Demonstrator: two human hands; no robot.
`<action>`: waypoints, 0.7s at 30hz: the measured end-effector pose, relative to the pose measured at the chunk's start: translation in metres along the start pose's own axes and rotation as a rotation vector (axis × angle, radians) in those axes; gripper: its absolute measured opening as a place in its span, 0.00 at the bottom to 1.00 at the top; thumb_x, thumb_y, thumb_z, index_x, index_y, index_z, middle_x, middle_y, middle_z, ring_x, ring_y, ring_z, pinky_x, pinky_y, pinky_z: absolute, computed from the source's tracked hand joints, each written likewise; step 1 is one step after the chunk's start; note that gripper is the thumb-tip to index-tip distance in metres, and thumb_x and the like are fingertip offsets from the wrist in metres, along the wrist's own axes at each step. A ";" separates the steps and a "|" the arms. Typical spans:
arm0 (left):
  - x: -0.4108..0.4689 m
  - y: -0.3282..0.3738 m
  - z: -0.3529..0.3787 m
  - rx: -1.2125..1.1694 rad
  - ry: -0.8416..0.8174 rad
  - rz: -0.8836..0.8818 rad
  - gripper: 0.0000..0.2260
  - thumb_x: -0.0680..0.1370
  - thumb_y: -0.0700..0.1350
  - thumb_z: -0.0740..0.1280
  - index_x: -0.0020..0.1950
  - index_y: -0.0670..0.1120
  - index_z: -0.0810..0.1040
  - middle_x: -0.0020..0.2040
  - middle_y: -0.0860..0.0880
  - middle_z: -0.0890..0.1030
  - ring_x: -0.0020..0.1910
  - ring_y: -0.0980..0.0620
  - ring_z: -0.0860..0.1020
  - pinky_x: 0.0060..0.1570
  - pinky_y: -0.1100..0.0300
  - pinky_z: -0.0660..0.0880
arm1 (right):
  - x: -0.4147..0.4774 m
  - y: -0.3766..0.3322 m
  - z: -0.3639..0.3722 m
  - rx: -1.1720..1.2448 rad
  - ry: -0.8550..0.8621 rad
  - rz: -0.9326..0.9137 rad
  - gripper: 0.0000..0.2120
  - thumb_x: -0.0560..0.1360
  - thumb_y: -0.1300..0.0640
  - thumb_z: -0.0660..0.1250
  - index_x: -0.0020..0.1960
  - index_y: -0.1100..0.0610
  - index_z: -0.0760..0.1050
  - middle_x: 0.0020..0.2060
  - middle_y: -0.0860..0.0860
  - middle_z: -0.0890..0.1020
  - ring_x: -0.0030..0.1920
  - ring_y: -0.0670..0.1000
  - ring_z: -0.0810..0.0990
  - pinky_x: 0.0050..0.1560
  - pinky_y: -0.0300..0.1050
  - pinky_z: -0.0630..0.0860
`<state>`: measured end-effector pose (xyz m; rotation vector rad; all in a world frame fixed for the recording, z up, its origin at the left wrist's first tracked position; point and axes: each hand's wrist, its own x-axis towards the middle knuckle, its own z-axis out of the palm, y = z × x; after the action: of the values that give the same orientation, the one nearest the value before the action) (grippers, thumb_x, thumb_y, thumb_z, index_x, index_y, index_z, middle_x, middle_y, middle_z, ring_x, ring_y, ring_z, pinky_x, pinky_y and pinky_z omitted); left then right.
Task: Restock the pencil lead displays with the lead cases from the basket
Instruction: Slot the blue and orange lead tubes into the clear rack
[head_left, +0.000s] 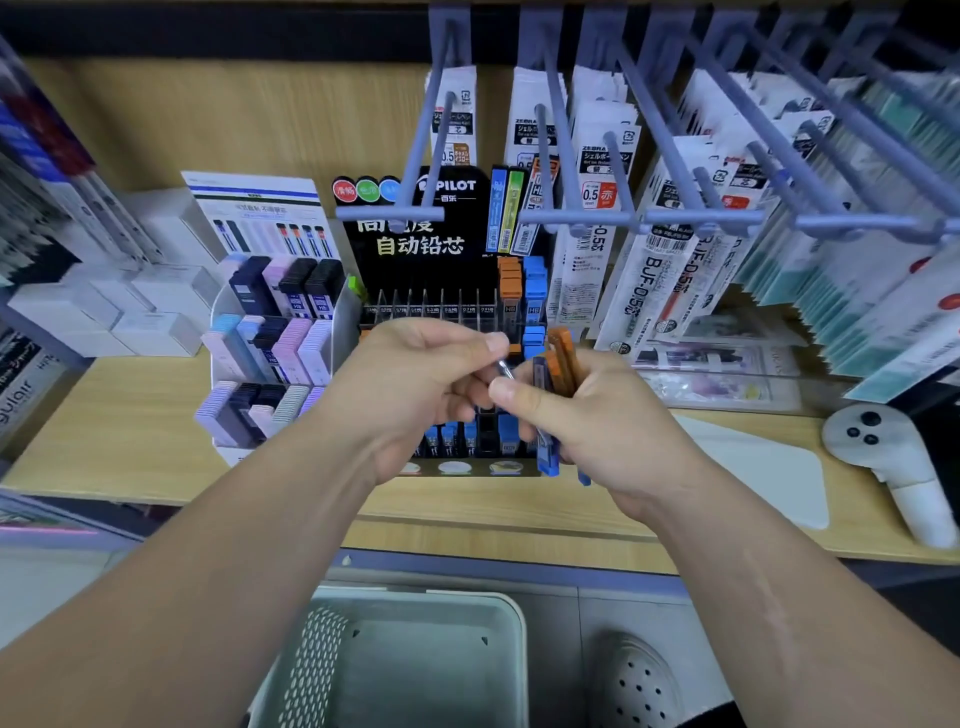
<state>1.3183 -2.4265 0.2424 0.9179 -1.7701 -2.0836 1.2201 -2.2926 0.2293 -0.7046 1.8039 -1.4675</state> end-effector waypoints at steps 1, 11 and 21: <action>-0.001 0.001 -0.002 -0.032 0.002 0.006 0.04 0.77 0.41 0.70 0.46 0.40 0.82 0.33 0.45 0.81 0.30 0.53 0.77 0.28 0.63 0.74 | 0.000 -0.001 -0.001 0.025 0.010 0.015 0.11 0.75 0.53 0.74 0.45 0.61 0.80 0.28 0.50 0.78 0.26 0.43 0.74 0.27 0.32 0.69; 0.014 0.011 -0.028 0.518 0.209 0.363 0.03 0.77 0.40 0.72 0.47 0.47 0.85 0.33 0.53 0.84 0.32 0.57 0.81 0.35 0.64 0.78 | 0.005 -0.002 -0.021 0.076 0.243 0.141 0.11 0.79 0.49 0.69 0.48 0.58 0.82 0.28 0.48 0.76 0.21 0.42 0.66 0.24 0.36 0.64; 0.042 0.008 -0.015 1.055 0.179 0.748 0.05 0.77 0.41 0.73 0.50 0.45 0.87 0.37 0.61 0.74 0.36 0.73 0.71 0.44 0.79 0.65 | -0.004 0.004 -0.040 0.086 0.251 0.155 0.12 0.78 0.48 0.70 0.48 0.56 0.82 0.29 0.49 0.76 0.23 0.44 0.66 0.26 0.39 0.64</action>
<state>1.2934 -2.4643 0.2365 0.4409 -2.5476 -0.5433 1.1909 -2.2647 0.2310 -0.3407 1.9205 -1.5724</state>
